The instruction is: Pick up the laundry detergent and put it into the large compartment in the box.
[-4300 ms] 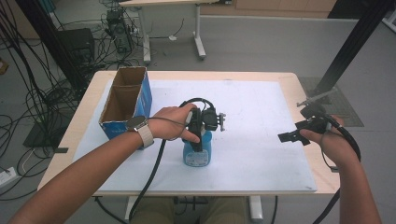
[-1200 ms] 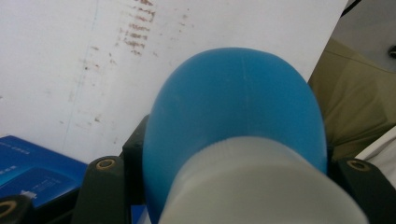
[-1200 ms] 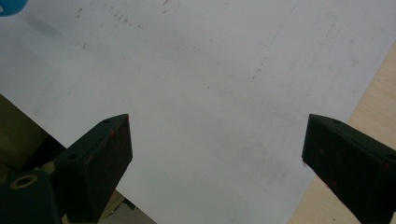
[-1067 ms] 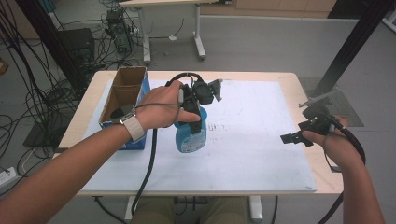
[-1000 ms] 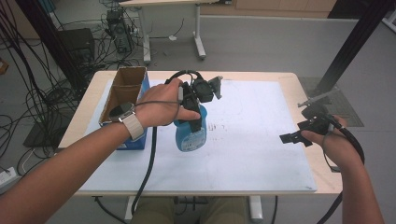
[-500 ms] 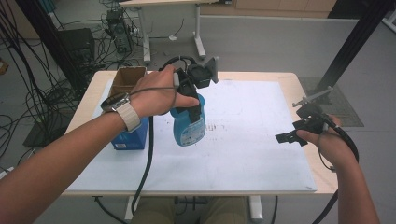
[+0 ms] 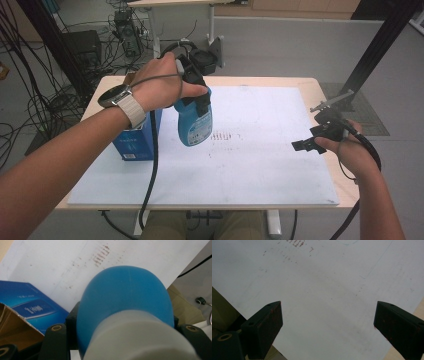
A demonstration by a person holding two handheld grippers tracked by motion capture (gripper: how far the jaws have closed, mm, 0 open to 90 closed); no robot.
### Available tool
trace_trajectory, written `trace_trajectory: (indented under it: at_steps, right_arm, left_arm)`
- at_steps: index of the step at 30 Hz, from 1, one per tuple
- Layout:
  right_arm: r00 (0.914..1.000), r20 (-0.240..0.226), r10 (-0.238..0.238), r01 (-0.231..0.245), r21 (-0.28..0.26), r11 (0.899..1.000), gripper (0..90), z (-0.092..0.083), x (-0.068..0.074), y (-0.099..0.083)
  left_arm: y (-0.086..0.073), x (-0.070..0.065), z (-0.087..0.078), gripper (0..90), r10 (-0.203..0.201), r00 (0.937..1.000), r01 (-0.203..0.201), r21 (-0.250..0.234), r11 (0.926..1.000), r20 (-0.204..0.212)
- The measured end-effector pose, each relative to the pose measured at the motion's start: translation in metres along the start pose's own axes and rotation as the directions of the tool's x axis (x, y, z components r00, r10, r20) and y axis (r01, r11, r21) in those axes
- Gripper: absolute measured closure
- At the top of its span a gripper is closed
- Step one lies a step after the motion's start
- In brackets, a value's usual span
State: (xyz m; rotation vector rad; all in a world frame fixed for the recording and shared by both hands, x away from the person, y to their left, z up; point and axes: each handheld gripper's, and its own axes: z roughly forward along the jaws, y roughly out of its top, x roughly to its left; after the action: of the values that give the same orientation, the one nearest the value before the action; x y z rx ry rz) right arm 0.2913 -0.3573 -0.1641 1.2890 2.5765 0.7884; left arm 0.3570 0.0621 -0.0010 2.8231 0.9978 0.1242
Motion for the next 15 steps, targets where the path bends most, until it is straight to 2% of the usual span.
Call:
trace_trajectory:
  at_steps: [1, 5, 7, 10, 15]
  right_arm:
    - [1.0000, -0.001, -0.005, 0.005, -0.001, 1.000, 8.4, 0.000, 0.000, 0.001]
    - [1.0000, -0.002, -0.009, 0.009, -0.004, 1.000, 8.4, -0.001, 0.001, 0.003]
    - [0.9998, -0.002, -0.018, 0.018, -0.011, 1.000, 8.5, -0.002, 0.001, 0.004]
    - [0.9998, -0.002, -0.020, 0.020, -0.011, 1.000, 8.4, -0.003, 0.001, 0.005]
    - [0.9997, -0.003, -0.023, 0.023, -0.005, 1.000, 8.5, -0.003, -0.002, 0.006]
  left_arm:
    - [0.000, 0.001, -0.004, 39.7, -0.018, 0.9998, 0.018, 0.003, 0.9998, -0.002]
    - [0.000, 0.003, -0.008, 39.7, -0.034, 0.9994, 0.034, 0.003, 0.9994, -0.006]
    - [0.000, 0.006, -0.012, 39.7, -0.067, 0.9978, 0.067, 0.005, 0.9978, -0.006]
    - [0.000, 0.007, -0.013, 39.7, -0.081, 0.9967, 0.081, 0.005, 0.9967, -0.006]
    - [-0.001, 0.014, -0.020, 39.7, -0.134, 0.9910, 0.133, 0.004, 0.9910, 0.003]
